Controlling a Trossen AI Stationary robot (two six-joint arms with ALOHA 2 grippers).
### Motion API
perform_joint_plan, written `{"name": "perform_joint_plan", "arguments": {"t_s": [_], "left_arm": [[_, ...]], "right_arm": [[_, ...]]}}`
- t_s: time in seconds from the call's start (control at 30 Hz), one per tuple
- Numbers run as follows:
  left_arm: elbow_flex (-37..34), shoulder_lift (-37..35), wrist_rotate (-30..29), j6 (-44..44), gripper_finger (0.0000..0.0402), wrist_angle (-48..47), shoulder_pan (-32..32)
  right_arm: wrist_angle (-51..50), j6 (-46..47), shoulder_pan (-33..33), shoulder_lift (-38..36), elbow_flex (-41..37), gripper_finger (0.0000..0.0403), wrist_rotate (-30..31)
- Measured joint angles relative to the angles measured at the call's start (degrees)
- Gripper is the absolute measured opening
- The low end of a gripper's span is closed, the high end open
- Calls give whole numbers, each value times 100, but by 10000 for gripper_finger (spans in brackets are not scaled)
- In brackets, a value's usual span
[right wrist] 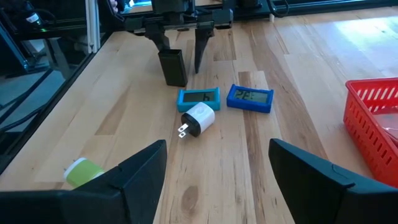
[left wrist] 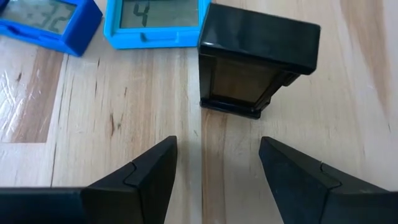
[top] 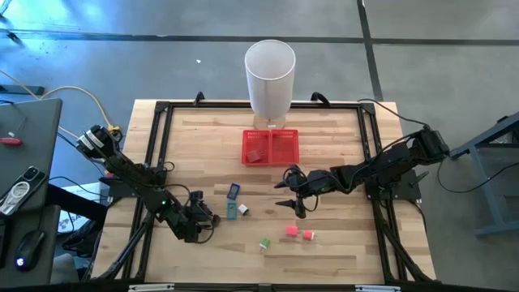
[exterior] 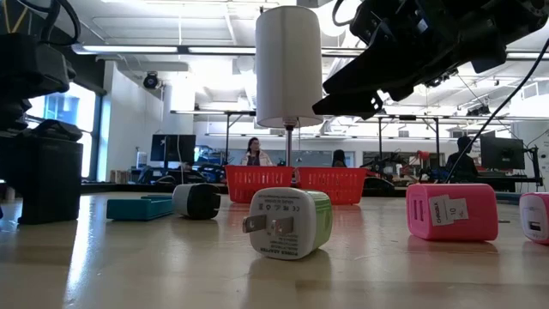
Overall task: Pick & Place Office items
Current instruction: Put the black digital clock into the right red bin
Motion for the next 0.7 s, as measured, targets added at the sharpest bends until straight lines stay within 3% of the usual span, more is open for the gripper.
{"name": "perform_joint_plan", "arguments": {"t_s": [0.7], "left_arm": [[0,-2,-226,-204,226,60,-6]], "right_arm": [[-4,132,-4,1,0,270,5]]}}
